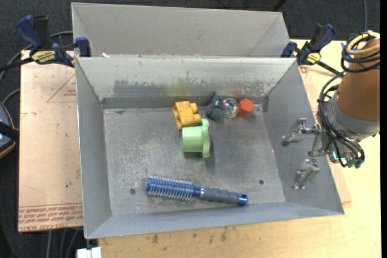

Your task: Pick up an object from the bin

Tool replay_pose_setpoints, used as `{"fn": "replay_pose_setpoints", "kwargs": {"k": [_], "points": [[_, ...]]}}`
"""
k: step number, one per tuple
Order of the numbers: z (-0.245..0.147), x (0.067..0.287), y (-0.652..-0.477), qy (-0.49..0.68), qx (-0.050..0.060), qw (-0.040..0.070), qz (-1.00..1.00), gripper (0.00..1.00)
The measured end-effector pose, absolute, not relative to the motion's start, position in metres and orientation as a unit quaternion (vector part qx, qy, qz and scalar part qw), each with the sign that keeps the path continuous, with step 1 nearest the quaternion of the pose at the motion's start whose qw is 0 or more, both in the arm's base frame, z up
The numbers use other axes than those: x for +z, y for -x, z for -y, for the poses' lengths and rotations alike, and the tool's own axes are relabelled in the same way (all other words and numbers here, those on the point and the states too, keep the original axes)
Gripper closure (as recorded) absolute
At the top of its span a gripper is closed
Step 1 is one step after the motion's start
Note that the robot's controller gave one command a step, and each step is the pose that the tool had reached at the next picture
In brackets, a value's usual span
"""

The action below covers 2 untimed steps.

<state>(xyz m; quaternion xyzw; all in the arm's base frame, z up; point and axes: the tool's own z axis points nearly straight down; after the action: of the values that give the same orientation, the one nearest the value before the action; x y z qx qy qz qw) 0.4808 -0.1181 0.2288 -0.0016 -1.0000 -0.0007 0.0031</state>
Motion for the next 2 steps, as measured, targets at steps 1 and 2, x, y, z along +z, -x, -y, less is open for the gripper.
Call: {"fn": "replay_pose_setpoints", "kwargs": {"k": [1,2], "points": [[0.053,0.074,-0.498,-0.154,0.002,-0.007,0.988,0.0],[-0.071,0.101,-0.503,-0.193,-0.003,-0.002,0.981,0.0]]}}
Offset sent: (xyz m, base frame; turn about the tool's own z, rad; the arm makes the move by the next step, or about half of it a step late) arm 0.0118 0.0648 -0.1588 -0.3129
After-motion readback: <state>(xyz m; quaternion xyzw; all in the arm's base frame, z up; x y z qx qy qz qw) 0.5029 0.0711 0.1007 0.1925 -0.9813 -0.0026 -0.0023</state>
